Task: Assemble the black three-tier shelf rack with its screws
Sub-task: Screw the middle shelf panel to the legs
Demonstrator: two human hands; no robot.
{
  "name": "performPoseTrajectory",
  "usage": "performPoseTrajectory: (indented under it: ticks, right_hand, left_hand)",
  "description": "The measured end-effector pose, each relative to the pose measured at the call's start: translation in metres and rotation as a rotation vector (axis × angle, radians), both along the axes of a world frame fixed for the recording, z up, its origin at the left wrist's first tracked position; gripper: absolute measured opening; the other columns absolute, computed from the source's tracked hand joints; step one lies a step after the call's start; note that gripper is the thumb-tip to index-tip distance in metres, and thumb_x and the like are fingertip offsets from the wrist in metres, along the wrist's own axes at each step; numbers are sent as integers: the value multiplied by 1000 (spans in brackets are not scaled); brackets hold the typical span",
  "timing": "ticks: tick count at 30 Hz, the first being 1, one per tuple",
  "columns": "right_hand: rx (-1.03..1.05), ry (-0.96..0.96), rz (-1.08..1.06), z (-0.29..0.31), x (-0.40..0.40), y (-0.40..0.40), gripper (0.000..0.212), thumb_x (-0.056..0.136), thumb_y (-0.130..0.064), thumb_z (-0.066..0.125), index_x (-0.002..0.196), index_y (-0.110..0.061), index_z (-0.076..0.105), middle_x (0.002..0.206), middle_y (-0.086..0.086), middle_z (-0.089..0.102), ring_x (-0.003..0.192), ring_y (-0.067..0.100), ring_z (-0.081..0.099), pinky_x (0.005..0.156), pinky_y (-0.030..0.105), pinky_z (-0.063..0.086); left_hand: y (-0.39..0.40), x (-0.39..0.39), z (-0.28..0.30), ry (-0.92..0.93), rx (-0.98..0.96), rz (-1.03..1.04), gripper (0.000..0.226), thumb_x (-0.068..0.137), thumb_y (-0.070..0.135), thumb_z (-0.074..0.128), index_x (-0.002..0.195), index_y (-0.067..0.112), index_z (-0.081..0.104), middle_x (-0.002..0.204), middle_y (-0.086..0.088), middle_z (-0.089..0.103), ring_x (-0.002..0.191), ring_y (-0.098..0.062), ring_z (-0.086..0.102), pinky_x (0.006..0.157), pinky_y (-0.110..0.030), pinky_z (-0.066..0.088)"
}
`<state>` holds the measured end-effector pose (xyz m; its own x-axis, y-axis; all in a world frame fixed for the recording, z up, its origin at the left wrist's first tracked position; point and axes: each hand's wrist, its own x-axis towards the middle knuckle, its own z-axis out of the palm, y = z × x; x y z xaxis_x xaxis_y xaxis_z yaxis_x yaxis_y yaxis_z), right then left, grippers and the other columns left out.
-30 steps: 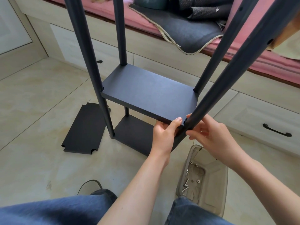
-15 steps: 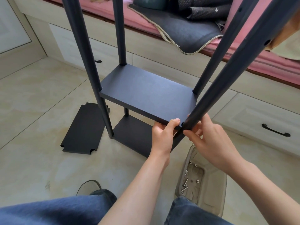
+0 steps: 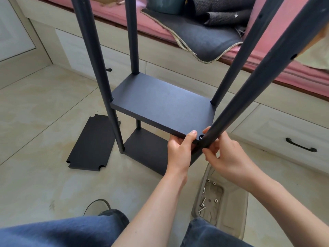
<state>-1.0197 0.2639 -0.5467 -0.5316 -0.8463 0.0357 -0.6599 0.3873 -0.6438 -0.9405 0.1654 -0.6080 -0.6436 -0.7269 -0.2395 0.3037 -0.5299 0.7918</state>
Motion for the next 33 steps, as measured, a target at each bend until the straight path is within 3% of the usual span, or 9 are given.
performPoseTrajectory:
  ticks: [6,12,16,21,27,33]
  right_hand:
    - [-45,-85,-58,-1,6,-4,40,87,-8,58,101,-42,44,66,3,65,58,16,61,53,28,50]
    - [-39,-271,-44,7,8,-1,53,87,-1,51,100,-51,42,68,0,73,60,17,70,58,21,54]
    - [-9,-250,-62,10,9,0,50,87,-2,53,103,-48,43,68,0,73,61,17,70,64,33,60]
    - [13,-176,-48,9,12,2,51,85,-1,56,110,-42,41,65,-3,71,59,15,68,61,34,58]
    - [-98,-103,-130,7,17,2,40,93,-13,64,98,-37,32,69,-9,72,55,11,66,55,22,48]
    - [-62,-105,-135,10,16,-5,34,95,-11,63,99,-24,32,69,-9,72,59,10,67,56,24,49]
  left_hand:
    - [0,-1,0,-25,1,-6,38,79,31,72,114,20,63,104,-1,76,100,-23,74,91,-42,59]
    - [0,0,2,-55,12,-13,41,82,33,70,117,16,61,99,-9,73,101,-39,71,92,-56,58]
    - [0,1,1,-66,16,-25,35,87,31,70,117,16,60,98,-8,73,101,-40,71,92,-57,57]
    - [1,1,1,-50,42,-33,27,94,22,68,119,15,61,102,-7,74,97,-33,73,92,-53,58]
    - [-1,1,3,-31,62,0,39,80,35,73,114,17,68,107,-4,77,104,-26,73,97,-46,57]
    - [2,-1,4,-69,38,29,37,77,39,72,108,21,68,101,1,77,101,-23,73,94,-42,58]
